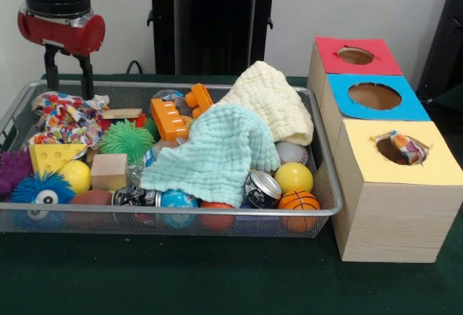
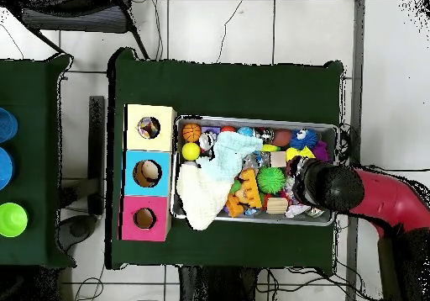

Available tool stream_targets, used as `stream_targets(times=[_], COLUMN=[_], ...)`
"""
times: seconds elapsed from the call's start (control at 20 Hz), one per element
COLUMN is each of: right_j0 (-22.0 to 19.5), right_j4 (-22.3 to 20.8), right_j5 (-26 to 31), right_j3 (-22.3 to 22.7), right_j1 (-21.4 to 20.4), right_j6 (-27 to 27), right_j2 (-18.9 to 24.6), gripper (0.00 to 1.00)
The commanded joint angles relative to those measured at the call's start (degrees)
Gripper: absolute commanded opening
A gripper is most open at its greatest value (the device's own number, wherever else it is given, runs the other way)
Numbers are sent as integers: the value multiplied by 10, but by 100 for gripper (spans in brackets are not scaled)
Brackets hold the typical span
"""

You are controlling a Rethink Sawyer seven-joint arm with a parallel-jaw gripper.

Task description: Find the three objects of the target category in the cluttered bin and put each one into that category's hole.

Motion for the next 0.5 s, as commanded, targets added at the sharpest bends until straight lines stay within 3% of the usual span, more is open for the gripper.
stream_targets(times=[0.05, 0.3, 0.5], right_j0=[-43, -51, -61], right_j4=[-41, -62, -80], right_j5=[82, 75, 51], right_j3=[-5, -40, -34], right_j1=[5, 44, 61], right_j6=[-204, -200, -186], right_j2=[66, 71, 75], gripper=[100, 100, 100])
